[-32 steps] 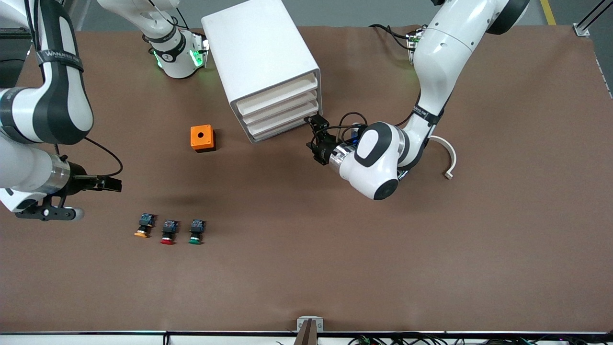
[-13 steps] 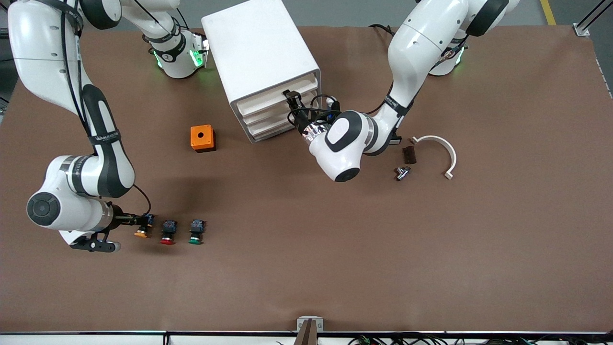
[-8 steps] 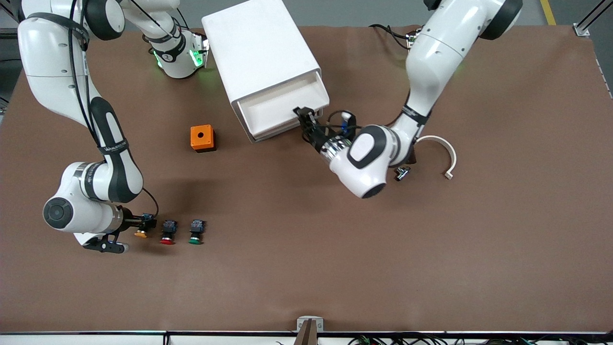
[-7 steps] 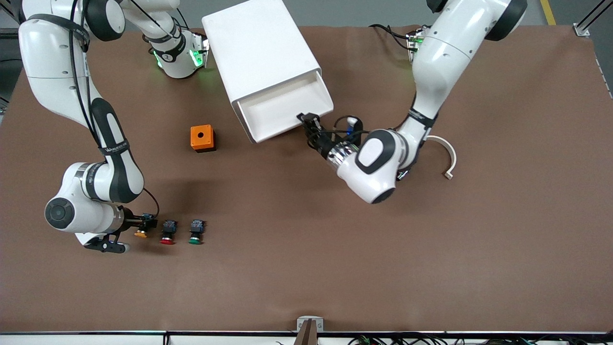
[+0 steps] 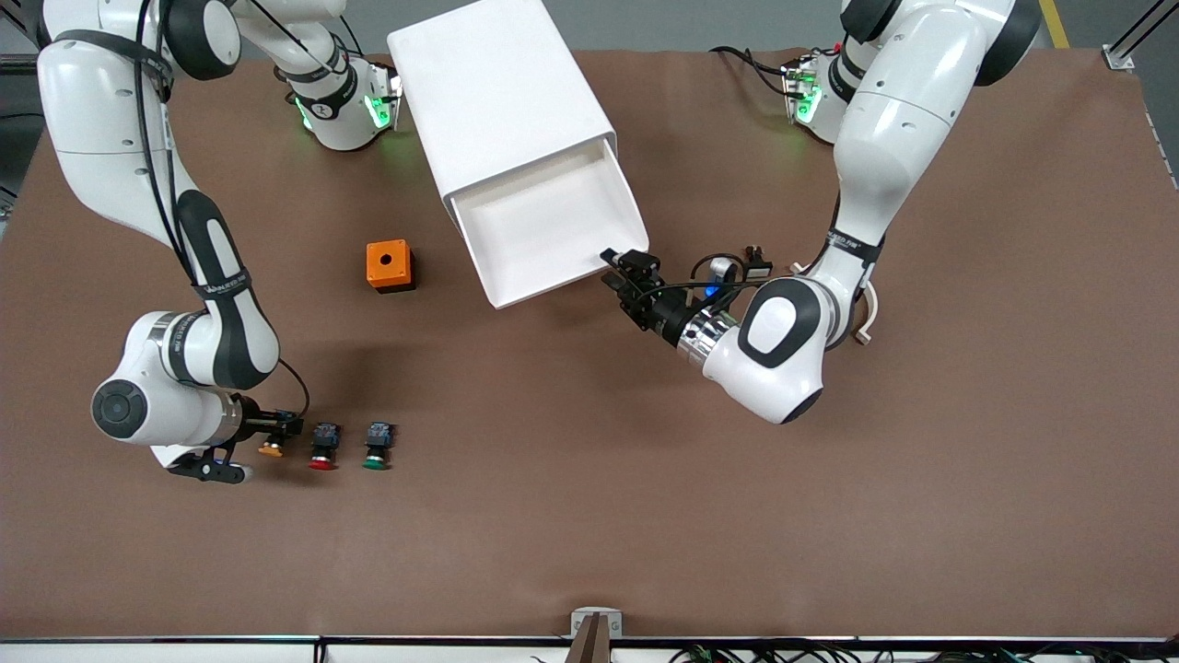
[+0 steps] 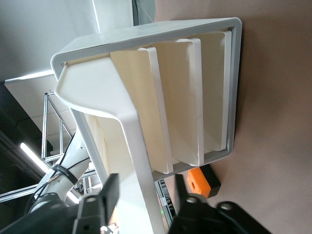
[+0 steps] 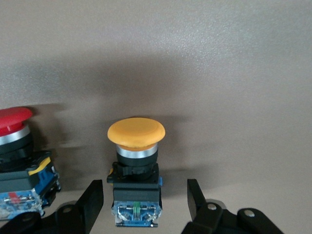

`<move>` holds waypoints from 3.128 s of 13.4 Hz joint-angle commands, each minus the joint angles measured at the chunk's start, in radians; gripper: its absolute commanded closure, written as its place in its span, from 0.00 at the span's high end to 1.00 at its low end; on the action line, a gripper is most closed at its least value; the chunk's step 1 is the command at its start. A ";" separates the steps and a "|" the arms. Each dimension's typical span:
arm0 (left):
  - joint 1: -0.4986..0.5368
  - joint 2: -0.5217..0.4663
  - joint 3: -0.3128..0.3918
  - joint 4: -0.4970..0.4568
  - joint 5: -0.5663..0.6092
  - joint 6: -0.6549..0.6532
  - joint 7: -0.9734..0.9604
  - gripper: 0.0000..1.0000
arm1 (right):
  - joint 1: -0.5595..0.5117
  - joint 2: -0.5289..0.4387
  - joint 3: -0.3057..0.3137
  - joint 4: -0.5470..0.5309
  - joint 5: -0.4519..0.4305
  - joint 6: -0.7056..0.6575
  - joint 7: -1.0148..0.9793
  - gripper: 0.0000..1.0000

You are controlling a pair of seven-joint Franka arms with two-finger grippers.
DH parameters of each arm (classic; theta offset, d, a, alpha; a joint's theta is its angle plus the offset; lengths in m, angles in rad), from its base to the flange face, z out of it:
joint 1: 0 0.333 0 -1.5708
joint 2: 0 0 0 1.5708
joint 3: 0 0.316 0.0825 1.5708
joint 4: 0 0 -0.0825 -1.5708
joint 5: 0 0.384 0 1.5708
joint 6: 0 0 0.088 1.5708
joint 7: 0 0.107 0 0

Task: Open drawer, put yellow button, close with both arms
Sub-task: 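Carry the yellow button into the open drawer with the right gripper and release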

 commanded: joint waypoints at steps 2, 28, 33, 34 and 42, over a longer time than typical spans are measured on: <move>-0.002 -0.020 0.058 0.045 0.046 -0.022 0.010 1.00 | -0.011 -0.002 0.008 -0.004 0.022 0.010 -0.012 0.41; 0.291 -0.365 0.080 0.113 0.977 -0.053 1.060 1.00 | 0.231 -0.439 0.073 0.029 0.216 -0.514 0.758 0.04; 0.290 -0.385 0.085 0.113 0.985 -0.051 1.332 1.00 | 0.366 -0.502 0.176 0.019 0.214 -0.508 1.211 0.04; 0.290 -0.386 0.083 0.113 1.005 -0.051 1.381 1.00 | 0.400 -0.503 0.176 0.011 0.214 -0.498 1.301 0.04; 0.284 -0.374 0.072 0.081 1.062 0.006 1.639 1.00 | 0.613 -0.484 0.176 -0.064 0.162 -0.242 1.691 0.05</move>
